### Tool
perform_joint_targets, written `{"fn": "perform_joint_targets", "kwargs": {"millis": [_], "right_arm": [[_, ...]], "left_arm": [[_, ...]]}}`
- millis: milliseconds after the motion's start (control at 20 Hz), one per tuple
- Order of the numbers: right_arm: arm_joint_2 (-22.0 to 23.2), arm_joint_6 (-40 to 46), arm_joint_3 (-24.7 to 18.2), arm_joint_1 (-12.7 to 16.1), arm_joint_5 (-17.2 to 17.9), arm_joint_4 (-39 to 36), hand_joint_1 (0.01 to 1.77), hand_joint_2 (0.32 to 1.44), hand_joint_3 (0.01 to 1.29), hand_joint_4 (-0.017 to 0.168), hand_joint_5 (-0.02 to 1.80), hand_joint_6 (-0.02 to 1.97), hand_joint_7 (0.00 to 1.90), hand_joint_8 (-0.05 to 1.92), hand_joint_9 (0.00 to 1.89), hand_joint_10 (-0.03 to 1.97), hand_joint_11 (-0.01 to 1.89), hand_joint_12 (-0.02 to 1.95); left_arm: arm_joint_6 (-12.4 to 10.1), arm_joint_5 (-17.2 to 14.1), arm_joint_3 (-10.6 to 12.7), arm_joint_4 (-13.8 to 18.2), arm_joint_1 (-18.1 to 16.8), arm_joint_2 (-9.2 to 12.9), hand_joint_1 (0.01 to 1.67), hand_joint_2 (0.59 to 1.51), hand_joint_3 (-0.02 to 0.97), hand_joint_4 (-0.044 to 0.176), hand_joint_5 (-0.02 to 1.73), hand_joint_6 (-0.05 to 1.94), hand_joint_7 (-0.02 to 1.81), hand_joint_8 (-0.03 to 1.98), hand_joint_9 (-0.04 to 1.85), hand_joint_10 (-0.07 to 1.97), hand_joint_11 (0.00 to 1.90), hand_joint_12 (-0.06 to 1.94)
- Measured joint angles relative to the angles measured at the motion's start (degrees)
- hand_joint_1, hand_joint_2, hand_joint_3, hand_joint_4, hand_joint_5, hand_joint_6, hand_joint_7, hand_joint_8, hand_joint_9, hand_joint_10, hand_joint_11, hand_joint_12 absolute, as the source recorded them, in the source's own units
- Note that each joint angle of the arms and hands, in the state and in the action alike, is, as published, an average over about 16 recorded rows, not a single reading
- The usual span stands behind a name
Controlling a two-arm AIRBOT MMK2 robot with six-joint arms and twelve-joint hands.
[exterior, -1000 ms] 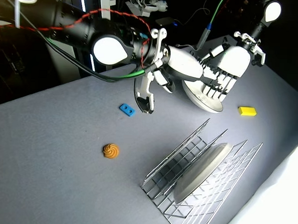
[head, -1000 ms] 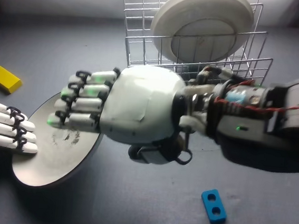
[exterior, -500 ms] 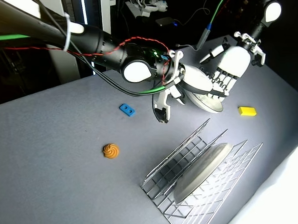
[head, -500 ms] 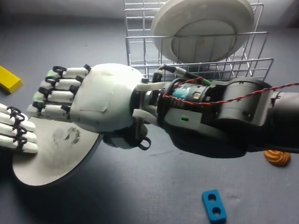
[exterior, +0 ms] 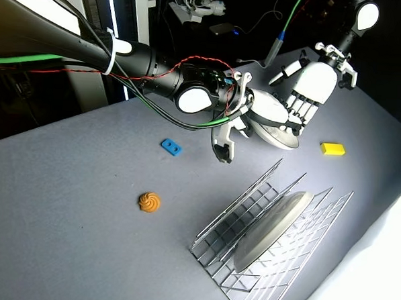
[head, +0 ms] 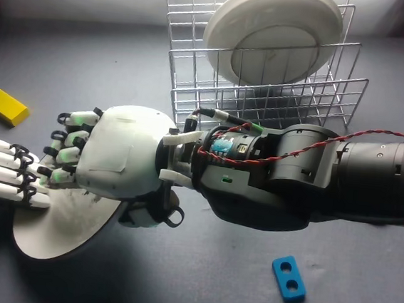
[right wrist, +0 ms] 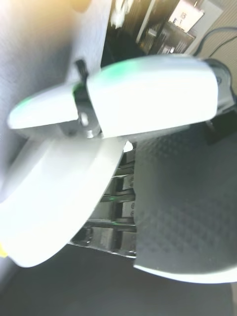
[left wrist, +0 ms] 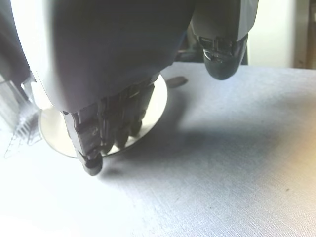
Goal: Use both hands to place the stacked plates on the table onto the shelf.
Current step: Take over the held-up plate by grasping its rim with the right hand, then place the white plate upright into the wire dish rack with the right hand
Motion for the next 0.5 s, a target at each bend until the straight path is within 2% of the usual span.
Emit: {"fn": "perform_joint_targets", "kwargs": {"millis": [250,500], "right_arm": [[-0.6,-0.4,0.3,-0.4,1.6,0.1,1.06,1.09,0.01,-0.003,0.54,0.24,0.56,0.15,0.57,0.15,0.23,1.11],[-0.7,-0.5,0.4,-0.4,2.9,0.2,1.04,1.08,0.01,-0.007,0.67,0.48,0.76,0.39,0.79,0.47,0.4,1.35]], "left_arm": [[-0.1,-0.1,0.1,-0.1,0.1,0.0,0.02,1.111,0.015,-0.008,0.01,-0.02,0.0,-0.01,-0.02,-0.04,0.03,0.02],[-0.4,-0.1,0.0,0.5,-0.7,0.2,0.02,1.112,0.014,-0.008,0.0,-0.03,0.0,-0.01,-0.02,-0.05,0.03,0.02]]}}
